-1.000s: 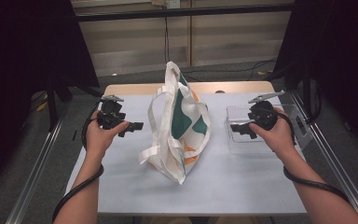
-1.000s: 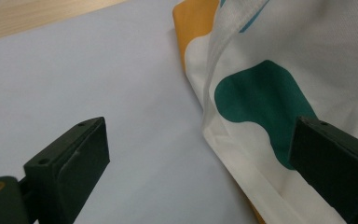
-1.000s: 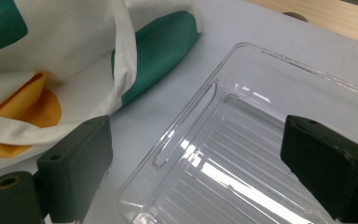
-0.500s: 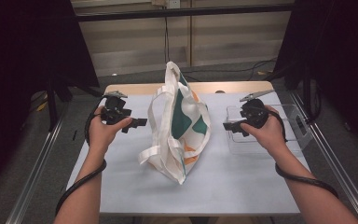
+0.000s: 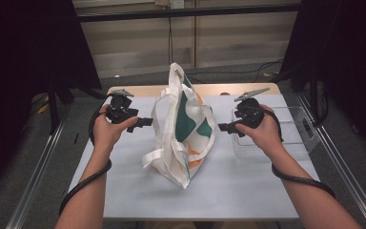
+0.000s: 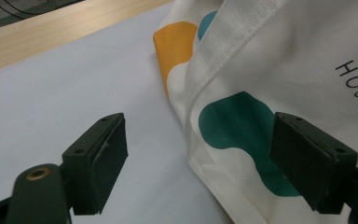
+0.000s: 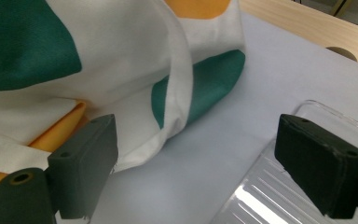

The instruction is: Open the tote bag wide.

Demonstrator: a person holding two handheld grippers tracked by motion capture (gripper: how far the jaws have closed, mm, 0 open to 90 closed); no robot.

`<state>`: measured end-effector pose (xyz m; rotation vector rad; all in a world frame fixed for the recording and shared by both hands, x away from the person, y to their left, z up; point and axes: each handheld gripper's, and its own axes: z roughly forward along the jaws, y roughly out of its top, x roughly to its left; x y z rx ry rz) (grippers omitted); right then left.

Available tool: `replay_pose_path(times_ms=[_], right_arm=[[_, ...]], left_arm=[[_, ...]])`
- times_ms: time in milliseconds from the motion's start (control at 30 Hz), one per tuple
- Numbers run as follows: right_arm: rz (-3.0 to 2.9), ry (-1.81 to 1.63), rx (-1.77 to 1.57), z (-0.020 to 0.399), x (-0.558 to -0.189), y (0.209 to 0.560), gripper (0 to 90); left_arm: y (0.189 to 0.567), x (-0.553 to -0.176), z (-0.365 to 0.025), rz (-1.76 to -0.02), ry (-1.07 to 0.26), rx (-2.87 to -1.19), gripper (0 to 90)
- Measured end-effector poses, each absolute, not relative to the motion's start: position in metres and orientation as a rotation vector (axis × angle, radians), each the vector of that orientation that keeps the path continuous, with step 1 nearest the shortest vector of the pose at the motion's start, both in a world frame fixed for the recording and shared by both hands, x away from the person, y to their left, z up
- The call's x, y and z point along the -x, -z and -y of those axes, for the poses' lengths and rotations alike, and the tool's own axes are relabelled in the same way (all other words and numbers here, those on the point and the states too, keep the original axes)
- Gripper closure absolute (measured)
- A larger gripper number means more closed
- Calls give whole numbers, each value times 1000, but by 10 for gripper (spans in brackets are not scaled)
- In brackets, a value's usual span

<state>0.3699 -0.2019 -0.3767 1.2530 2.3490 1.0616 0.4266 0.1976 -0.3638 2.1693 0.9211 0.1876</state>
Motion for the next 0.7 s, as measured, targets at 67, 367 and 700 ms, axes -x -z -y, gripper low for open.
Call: replay_pose_path(times_ms=[67, 367, 700], right_arm=[[-2347, -1067, -1244, 197, -371, 375, 134], [-2360, -1072, -1209, 179, -379, 370, 160], [-2380, -1068, -1184, 170, -398, 373, 200]], left_arm=[[364, -427, -195, -919, -184, -2167, 201], [363, -431, -187, -926, -181, -2166, 205], [364, -437, -190, -933, -173, -2173, 230]])
